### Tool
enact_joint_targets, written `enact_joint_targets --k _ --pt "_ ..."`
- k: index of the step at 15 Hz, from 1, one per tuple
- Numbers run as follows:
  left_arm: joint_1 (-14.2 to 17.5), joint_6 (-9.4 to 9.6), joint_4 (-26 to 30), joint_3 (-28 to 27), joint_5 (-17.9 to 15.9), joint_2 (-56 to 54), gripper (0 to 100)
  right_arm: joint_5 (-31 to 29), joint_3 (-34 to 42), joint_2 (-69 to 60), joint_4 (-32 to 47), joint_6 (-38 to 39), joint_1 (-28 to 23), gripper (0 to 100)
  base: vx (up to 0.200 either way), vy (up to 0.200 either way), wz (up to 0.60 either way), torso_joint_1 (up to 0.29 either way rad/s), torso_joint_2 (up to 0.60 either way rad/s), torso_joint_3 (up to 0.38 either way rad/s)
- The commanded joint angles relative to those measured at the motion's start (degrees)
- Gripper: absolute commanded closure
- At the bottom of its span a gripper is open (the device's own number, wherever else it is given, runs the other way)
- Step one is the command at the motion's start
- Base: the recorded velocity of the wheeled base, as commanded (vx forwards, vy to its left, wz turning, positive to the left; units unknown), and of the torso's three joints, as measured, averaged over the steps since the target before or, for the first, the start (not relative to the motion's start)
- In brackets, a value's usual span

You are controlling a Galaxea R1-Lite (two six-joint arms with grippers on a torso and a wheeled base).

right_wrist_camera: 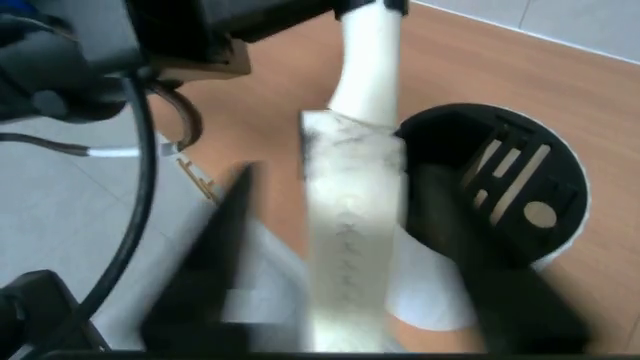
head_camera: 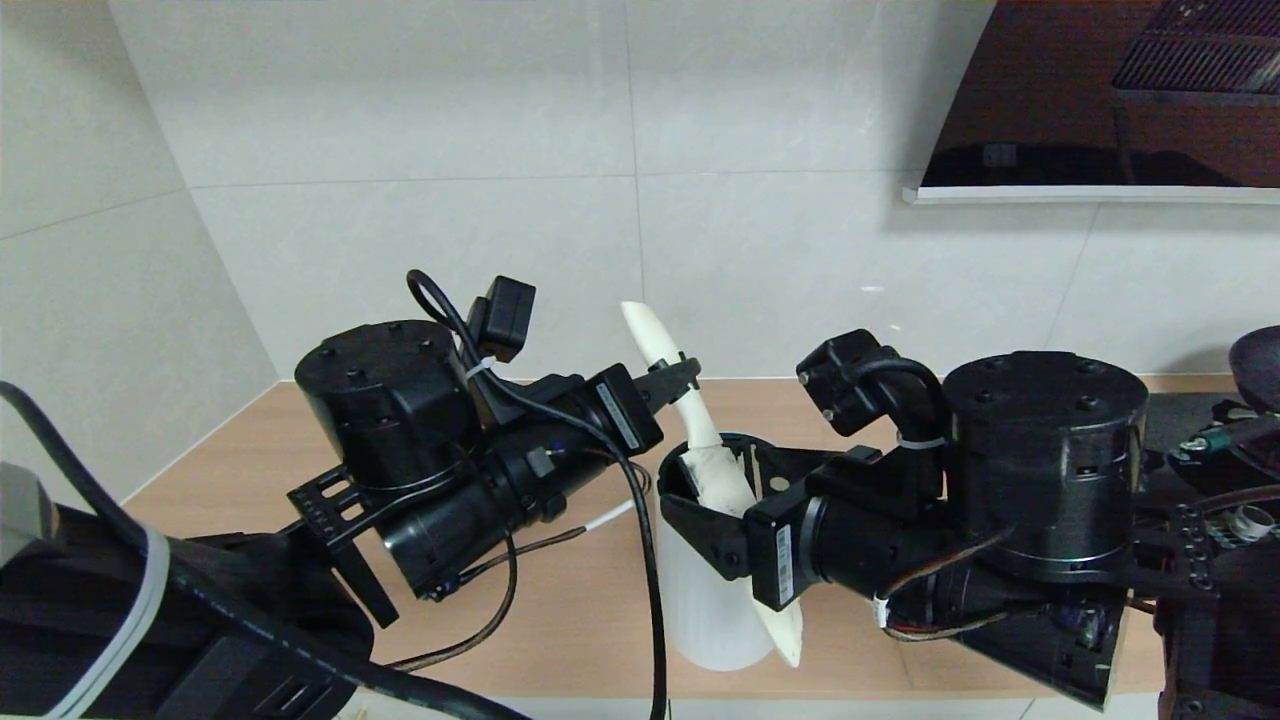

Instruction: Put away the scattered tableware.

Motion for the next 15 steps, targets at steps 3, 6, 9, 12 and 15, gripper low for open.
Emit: enact_joint_targets --k 3,6,9,12,15 --pt "-0.02 2.31 3.78 -2.85 3.63 -2.06 100 -0.13 0.12 -1.41 0.08 -0.07 -0.05 0 0.0 0.0 0.0 0.0 0.0 0.0" --pt "0.42 7.49 11.43 -10.06 12.24 -5.75 100 0.31 1.53 -7.21 0.26 -0.6 -3.66 0 0.0 0.0 0.0 0.0 0.0 0.0" --pt "0.86 15.4 18.2 -18.14 17.16 -9.26 100 0.31 1.36 -10.9 1.22 -0.78 -8.58 0 0.0 0.0 0.0 0.0 0.0 0.0" --pt "0.42 26.56 17.93 -19.46 23.58 -8.03 100 0.31 1.09 -11.07 1.66 -0.86 -10.95 0 0.0 0.0 0.0 0.0 0.0 0.0" --pt "-3.36 29.29 16.0 -18.93 35.27 -4.25 100 0.31 1.18 -9.49 1.66 -0.86 -11.57 0 0.0 0.0 0.0 0.0 0.0 0.0"
